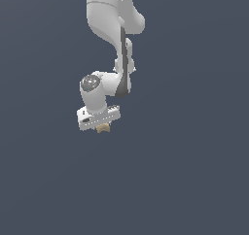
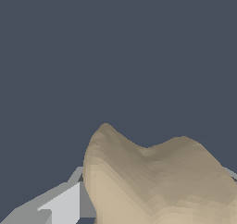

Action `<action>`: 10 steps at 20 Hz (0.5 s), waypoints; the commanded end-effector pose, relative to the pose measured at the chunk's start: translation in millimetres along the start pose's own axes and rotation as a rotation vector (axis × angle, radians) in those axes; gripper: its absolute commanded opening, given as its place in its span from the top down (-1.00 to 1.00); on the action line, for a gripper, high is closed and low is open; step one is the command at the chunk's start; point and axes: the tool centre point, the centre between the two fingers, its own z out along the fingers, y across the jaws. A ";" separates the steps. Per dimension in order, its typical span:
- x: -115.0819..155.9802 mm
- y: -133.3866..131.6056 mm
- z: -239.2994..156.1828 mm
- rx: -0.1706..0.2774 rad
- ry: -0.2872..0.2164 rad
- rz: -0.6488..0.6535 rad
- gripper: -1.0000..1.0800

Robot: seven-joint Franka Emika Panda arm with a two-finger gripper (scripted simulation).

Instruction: Pick up the object and move it to a goal position.

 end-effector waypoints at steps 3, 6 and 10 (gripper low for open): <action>2.5 1.6 -9.0 0.000 0.001 0.000 1.00; 5.6 3.7 -21.4 0.000 0.001 0.000 1.00; 11.6 7.8 -45.2 0.000 0.001 0.000 1.00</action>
